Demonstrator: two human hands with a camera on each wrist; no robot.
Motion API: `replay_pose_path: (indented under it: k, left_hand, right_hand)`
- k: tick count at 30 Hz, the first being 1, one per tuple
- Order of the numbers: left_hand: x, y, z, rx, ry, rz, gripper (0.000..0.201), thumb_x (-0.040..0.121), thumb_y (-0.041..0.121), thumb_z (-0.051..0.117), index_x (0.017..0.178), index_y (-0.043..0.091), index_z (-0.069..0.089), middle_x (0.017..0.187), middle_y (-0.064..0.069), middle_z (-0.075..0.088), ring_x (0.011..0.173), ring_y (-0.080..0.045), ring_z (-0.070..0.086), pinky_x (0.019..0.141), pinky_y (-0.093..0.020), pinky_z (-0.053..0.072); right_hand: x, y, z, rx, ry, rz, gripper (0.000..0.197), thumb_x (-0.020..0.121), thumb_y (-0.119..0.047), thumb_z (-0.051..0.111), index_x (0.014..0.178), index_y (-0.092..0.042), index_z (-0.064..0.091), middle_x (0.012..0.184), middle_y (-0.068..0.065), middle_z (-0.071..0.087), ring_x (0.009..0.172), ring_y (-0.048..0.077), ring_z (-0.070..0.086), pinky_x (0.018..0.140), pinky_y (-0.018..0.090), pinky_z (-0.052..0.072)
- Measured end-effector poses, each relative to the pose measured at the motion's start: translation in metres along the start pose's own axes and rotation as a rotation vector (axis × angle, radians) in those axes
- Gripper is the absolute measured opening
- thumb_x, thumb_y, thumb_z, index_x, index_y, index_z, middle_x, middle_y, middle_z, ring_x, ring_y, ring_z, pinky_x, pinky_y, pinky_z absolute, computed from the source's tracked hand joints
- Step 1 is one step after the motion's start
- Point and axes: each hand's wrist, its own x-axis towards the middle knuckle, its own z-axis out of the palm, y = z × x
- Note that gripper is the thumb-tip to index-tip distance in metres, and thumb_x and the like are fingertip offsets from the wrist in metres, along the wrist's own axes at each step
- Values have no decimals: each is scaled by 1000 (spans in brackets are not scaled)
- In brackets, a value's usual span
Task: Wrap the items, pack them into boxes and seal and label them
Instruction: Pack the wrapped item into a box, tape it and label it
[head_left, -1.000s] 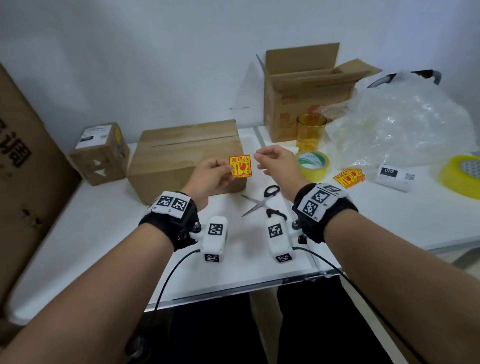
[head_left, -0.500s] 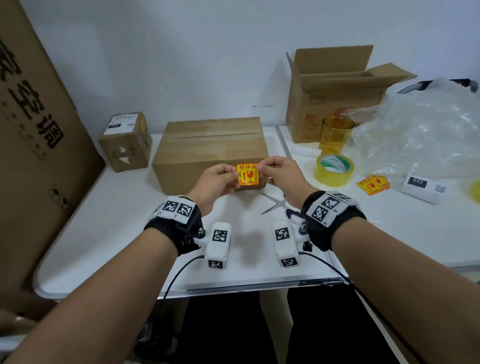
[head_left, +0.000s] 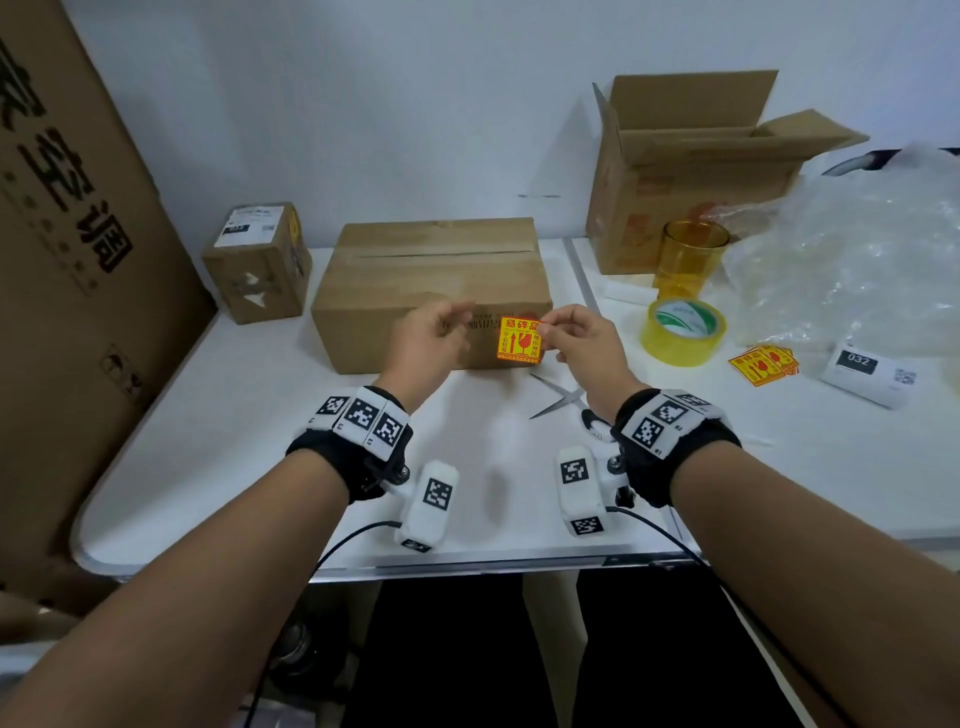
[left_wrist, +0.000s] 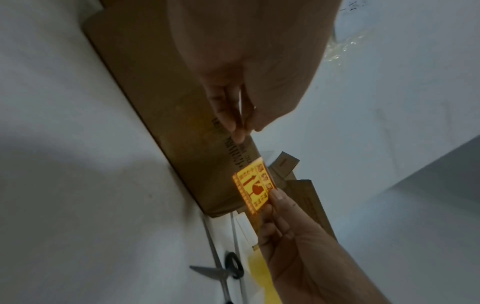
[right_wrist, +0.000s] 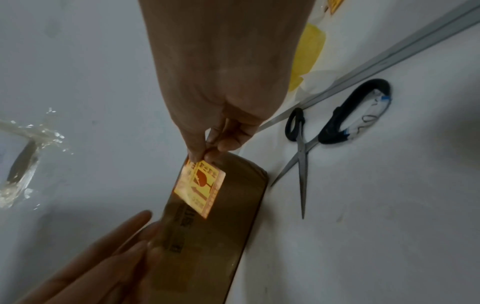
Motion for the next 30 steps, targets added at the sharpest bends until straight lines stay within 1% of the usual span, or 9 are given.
replay_pose_path:
  k: [2,5,7,9,12,15,18,23,30]
  left_hand:
    - [10,0,-6,289,40,217,32,93,0,52,114,15,71,109,3,70,92,-9,59,86,-13,40]
    - [32,3,-2,521,-117,426,37,91,-3,49,117,13,69,116,-3,68,113,-21,56,94,-17,33]
    - [46,0,6,562,-229,451,42,91,-1,51,128,16,63,130,-2,63,130,-25,48,110,-31,31]
    - [53,-7,14,611,-287,396,49,93,7,55,140,22,53,146,4,50,143,-20,33,118,-40,19]
    - [56,-15,19,632,-270,372,55,93,15,59,144,29,46,152,10,41,146,-15,28,119,-41,14]
    - [56,-18,18,624,-270,372,59,90,18,62,144,33,45,153,12,39,146,-13,27,119,-41,13]
    - [57,-16,18,632,-286,361,62,88,15,60,145,34,44,153,12,38,146,-12,26,120,-42,12]
    - [54,-17,20,591,-238,362,61,87,12,60,142,34,48,151,13,42,145,-11,28,120,-40,11]
    - [54,-18,25,591,-173,358,49,92,33,64,139,36,51,148,17,45,143,-8,30,118,-38,11]
  right_hand:
    - [2,3,-4,-10,-15,2,15,90,-4,63,83,-17,60,79,1,61,71,10,56,57,11,44]
    - [5,4,-10,-26,-20,-7,16,91,-1,60,87,-16,59,84,-1,60,75,9,55,58,8,44]
    - [7,3,-10,-23,-17,-19,17,91,0,59,87,-17,59,84,-2,59,75,8,54,58,8,44]
    - [8,4,-9,-25,-6,-26,20,91,-1,60,85,-20,59,84,-2,60,75,7,55,62,10,44]
    - [9,9,-6,-4,20,-28,17,88,-4,64,94,-20,60,83,-3,63,78,9,59,71,19,45]
    - [7,14,-3,62,50,-16,36,88,-4,65,117,-15,49,80,-3,67,80,11,64,84,24,49]
    - [7,16,-1,91,78,-27,48,89,-3,65,128,-14,40,80,-3,66,80,9,64,92,26,47]
    - [12,17,0,116,67,-22,55,88,-2,65,134,-13,37,80,-3,67,82,10,64,92,24,47]
    - [15,17,0,98,85,-28,51,88,-4,66,132,-13,41,81,-3,67,84,11,65,84,17,45]
